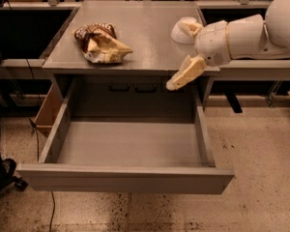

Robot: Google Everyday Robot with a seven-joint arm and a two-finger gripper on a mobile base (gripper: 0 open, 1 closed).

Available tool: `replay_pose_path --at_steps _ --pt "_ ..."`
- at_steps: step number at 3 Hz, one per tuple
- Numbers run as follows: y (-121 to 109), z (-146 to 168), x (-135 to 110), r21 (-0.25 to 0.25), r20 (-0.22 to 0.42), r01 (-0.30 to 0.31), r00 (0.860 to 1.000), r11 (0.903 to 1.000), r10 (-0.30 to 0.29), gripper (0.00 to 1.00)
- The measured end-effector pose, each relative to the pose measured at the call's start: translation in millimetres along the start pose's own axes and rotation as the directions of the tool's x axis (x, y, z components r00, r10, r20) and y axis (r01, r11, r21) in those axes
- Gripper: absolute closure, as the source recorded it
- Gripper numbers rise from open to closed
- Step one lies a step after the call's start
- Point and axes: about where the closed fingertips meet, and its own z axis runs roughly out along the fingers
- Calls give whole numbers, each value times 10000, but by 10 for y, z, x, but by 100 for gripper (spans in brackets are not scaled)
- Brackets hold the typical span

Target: Pick brown chip bag from top drawer and place on counter

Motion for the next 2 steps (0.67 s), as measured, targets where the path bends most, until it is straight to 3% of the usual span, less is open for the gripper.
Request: replay_pose_path --at_steps 1,2 --pt "176 -393 -16 1515 -1220 2 9924 9885 185 0" --pt "210 -357 -10 1657 -1312 46 9912 9862 174 0"
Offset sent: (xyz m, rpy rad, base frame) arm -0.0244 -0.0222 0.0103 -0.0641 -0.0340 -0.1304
